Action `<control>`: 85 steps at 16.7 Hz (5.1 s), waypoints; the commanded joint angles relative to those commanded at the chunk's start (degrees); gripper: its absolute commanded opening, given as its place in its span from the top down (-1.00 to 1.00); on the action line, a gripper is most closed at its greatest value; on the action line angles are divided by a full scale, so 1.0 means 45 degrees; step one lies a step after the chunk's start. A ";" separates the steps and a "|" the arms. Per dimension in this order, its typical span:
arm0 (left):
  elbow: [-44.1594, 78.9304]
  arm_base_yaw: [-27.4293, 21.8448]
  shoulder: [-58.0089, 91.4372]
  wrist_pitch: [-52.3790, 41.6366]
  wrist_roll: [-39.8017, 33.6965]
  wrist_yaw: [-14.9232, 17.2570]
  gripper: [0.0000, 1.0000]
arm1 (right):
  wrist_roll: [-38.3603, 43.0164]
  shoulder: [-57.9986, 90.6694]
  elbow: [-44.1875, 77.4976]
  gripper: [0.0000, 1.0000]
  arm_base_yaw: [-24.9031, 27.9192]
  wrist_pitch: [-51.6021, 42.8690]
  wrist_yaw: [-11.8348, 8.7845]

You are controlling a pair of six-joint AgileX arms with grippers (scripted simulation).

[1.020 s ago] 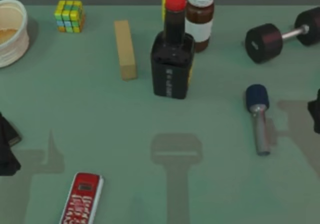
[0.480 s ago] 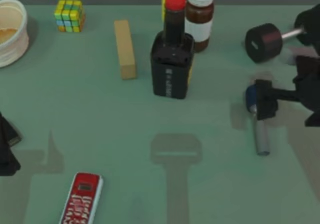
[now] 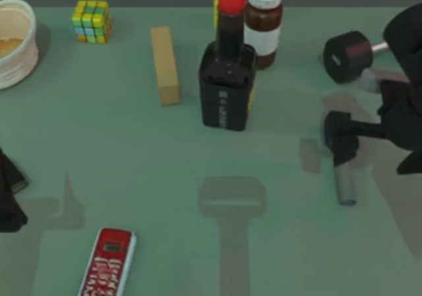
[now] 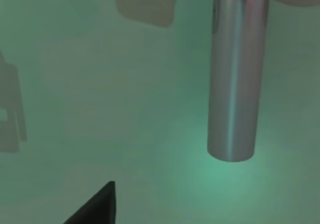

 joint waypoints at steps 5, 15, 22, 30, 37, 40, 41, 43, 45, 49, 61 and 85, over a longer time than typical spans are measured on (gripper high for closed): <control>0.0000 0.0000 0.0000 0.0000 0.0000 0.0000 -1.00 | 0.0174 0.0926 -0.0508 -1.00 0.0219 0.1417 0.0019; 0.0000 0.0000 0.0000 0.0000 0.0000 0.0000 -1.00 | 0.0631 0.3009 -0.1677 -1.00 0.0640 0.4748 0.0098; 0.0000 0.0000 0.0000 0.0000 0.0000 0.0000 -1.00 | 0.0631 0.3009 -0.1677 -0.10 0.0640 0.4748 0.0098; 0.0000 0.0000 0.0000 0.0000 0.0000 0.0000 -1.00 | 0.0631 0.3009 -0.1677 1.00 0.0640 0.4748 0.0098; 0.0000 0.0000 0.0000 0.0000 0.0000 0.0000 -1.00 | 0.0631 0.3009 -0.1677 1.00 0.0640 0.4748 0.0098; 0.0000 0.0000 0.0000 0.0000 0.0000 0.0000 -1.00 | 0.0030 0.2172 -0.1557 1.00 0.0472 0.4227 0.0994; 0.0000 0.0000 0.0000 0.0000 0.0000 0.0000 -1.00 | -0.0043 0.2114 -0.1602 1.00 0.0472 0.4498 0.0888; 0.0000 0.0000 0.0000 0.0000 0.0000 0.0000 -1.00 | -0.0268 0.1913 -0.1776 1.00 0.0450 0.5424 0.0555; 0.0000 0.0000 0.0000 0.0000 0.0000 0.0000 -1.00 | -0.0595 0.1593 -0.2094 1.00 0.0392 0.6844 0.0071; 0.0000 0.0000 0.0000 0.0000 0.0000 0.0000 -1.00 | -0.1467 0.0716 -0.3095 1.00 0.0233 1.0836 -0.1183; 0.0000 0.0000 0.0000 0.0000 0.0000 0.0000 -1.00 | -0.4094 -0.2756 -0.6125 1.00 -0.0223 2.1371 -0.4507; 0.0000 0.0000 0.0000 0.0000 0.0000 0.0000 -1.00 | -0.4005 -0.1622 -0.5308 1.00 0.4319 2.2426 -0.0158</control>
